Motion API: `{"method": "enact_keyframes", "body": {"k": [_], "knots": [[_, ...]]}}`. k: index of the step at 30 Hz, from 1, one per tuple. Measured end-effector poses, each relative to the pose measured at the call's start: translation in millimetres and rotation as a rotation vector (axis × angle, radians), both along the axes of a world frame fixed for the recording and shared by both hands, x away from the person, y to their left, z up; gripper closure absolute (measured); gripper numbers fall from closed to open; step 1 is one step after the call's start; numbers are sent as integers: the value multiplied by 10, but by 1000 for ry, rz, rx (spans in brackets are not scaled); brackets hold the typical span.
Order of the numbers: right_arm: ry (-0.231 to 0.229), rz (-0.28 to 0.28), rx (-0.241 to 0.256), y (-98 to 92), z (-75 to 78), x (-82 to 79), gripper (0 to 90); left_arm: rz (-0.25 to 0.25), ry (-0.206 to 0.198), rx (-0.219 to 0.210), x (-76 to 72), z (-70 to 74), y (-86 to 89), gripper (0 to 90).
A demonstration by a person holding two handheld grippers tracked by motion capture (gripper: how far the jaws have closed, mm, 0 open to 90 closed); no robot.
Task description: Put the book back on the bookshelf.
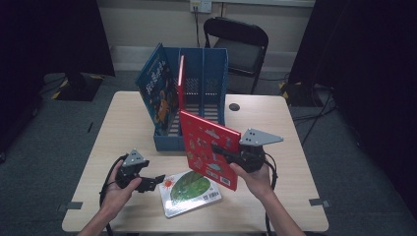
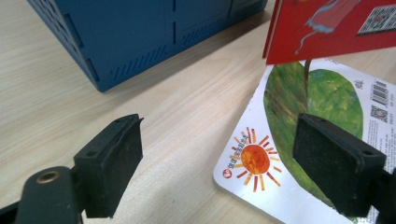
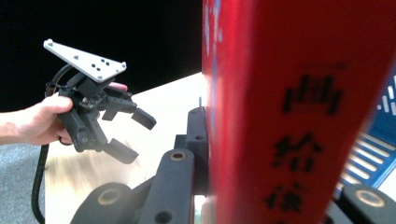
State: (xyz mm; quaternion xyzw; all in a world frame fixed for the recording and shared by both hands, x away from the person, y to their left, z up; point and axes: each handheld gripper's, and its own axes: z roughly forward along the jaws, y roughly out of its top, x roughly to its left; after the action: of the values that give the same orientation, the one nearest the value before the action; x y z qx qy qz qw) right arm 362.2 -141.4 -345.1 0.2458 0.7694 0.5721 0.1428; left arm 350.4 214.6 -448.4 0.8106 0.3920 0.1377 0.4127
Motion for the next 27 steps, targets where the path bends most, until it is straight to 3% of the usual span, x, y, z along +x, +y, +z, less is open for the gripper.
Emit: {"method": "enact_keyframes", "body": {"k": [13,27], "knots": [[-17,-14,42,20,207,112,806,2,2,5,12,-4,20,159],[-52,-75,57,64,419,256,806,6,5,10,17,-17,7,159]]}}
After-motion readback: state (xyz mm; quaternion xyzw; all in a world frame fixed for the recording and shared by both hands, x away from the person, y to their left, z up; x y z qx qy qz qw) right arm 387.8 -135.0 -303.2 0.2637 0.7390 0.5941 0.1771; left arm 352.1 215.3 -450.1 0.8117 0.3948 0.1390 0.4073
